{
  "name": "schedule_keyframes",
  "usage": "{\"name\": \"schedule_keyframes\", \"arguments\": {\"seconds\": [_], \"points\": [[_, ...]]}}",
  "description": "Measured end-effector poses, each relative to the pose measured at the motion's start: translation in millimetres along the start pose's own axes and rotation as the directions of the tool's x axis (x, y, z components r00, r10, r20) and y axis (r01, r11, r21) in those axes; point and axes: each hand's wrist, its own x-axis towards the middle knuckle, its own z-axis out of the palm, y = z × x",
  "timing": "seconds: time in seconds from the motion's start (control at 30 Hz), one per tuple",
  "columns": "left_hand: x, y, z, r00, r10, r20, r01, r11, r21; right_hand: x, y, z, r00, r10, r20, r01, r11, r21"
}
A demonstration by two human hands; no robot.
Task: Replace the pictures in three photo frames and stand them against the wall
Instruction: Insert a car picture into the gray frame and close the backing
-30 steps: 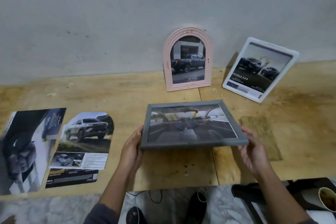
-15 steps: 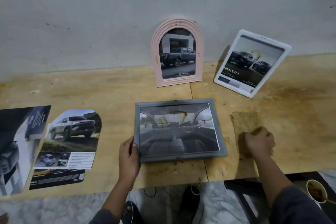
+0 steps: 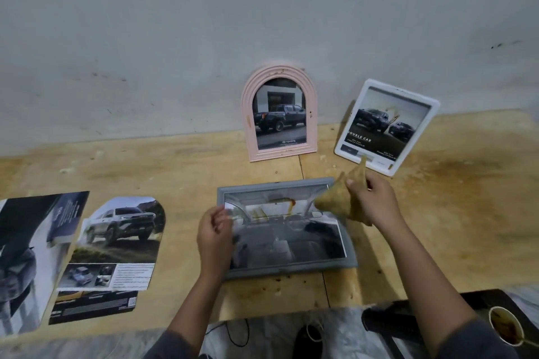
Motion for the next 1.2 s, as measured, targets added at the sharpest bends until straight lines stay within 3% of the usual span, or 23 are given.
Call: {"name": "schedule_keyframes", "arguments": {"seconds": [0.1, 0.2, 0.27, 0.37, 0.43, 0.47, 0.6, 0.73, 0.83, 0.87, 0.93, 1.03, 1.1, 1.2], "points": [[-8, 47, 21, 0.921, -0.047, 0.386, 0.076, 0.995, -0.062, -18, -44, 10, 0.965, -0.009, 0.263, -0.057, 0.969, 0.241], [-13, 67, 27, 0.757, -0.181, 0.628, 0.346, 0.926, -0.15, -35, -70, 17, 0.87, -0.07, 0.488, -0.131, 0.922, 0.365], [-12, 66, 17, 0.726, -0.148, 0.672, 0.43, 0.86, -0.274, -40, -75, 20, 0.806, -0.163, 0.568, -0.078, 0.924, 0.375], [-9, 65, -2, 0.787, -0.133, 0.603, 0.435, 0.812, -0.388, -40, -74, 24, 0.758, -0.199, 0.621, 0.125, 0.979, 0.162], [-8, 66, -9, 0.812, -0.118, 0.572, 0.372, 0.86, -0.351, -39, -75, 29, 0.762, -0.186, 0.62, 0.282, 0.958, -0.058], [-8, 67, -13, 0.809, -0.097, 0.579, 0.327, 0.894, -0.307, -40, -76, 32, 0.778, -0.197, 0.597, 0.307, 0.948, -0.087], [-5, 65, -22, 0.753, 0.051, 0.656, 0.045, 0.991, -0.128, -43, -78, 38, 0.826, -0.301, 0.476, 0.344, 0.939, -0.004], [-7, 63, -17, 0.803, 0.279, 0.526, -0.349, 0.937, 0.035, -39, -67, 42, 0.866, -0.289, 0.409, 0.293, 0.954, 0.054], [-13, 64, -12, 0.875, 0.28, 0.394, -0.3, 0.954, -0.011, -49, -55, 56, 0.972, -0.195, 0.13, 0.179, 0.976, 0.127], [-15, 65, -11, 0.88, 0.289, 0.376, -0.302, 0.953, -0.025, -56, -51, 62, 0.986, -0.131, 0.104, 0.11, 0.975, 0.192], [-20, 65, -10, 0.863, 0.341, 0.373, -0.373, 0.928, 0.015, -68, -46, 74, 0.961, 0.016, 0.276, -0.112, 0.934, 0.338], [-30, 58, -4, 0.796, 0.359, 0.488, -0.442, 0.895, 0.063, -78, -41, 87, 0.779, 0.128, 0.614, -0.529, 0.659, 0.534], [-35, 48, -2, 0.76, 0.312, 0.57, -0.451, 0.885, 0.117, -76, -38, 93, 0.726, 0.12, 0.677, -0.633, 0.5, 0.591], [-37, 33, -7, 0.693, 0.232, 0.682, -0.43, 0.893, 0.133, -69, -27, 104, 0.7, 0.165, 0.695, -0.697, 0.372, 0.613]]}}
